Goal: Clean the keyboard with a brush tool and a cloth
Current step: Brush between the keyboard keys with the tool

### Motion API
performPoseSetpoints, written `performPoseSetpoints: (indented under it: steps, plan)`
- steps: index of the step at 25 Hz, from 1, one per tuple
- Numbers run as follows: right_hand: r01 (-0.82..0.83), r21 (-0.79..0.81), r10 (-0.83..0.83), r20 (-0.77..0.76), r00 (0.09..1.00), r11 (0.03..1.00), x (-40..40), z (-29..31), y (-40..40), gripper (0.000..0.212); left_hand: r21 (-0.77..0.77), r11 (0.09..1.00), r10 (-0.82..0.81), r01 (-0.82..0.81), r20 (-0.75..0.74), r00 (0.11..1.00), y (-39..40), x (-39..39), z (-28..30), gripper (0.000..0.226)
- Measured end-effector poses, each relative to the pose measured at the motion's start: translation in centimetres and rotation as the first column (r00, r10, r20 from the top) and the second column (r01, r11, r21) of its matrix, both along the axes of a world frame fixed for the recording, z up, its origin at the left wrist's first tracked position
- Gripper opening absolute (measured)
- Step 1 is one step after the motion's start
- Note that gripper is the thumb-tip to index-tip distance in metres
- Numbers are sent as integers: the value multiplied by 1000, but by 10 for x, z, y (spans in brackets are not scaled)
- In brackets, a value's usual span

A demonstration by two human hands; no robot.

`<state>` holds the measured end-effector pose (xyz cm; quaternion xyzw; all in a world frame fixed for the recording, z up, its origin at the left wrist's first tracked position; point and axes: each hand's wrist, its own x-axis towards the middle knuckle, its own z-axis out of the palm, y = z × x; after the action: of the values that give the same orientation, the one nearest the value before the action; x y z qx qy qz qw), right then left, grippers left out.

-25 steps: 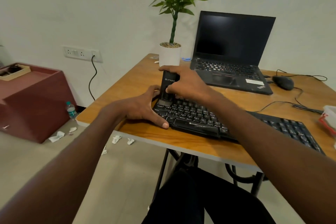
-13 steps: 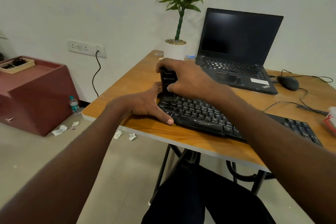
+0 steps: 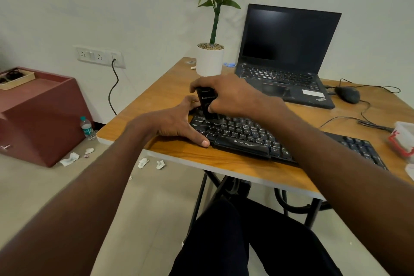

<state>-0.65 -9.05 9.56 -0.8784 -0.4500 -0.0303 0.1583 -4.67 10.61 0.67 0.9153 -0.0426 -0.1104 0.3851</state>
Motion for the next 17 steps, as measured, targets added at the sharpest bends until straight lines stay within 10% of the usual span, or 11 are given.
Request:
performPoseSetpoints:
  steps: [17]
  plan:
    - [85, 129, -105, 155, 982, 988, -15, -11, 5, 55, -14, 1000, 0, 0, 9, 1000, -2, -2, 1, 143]
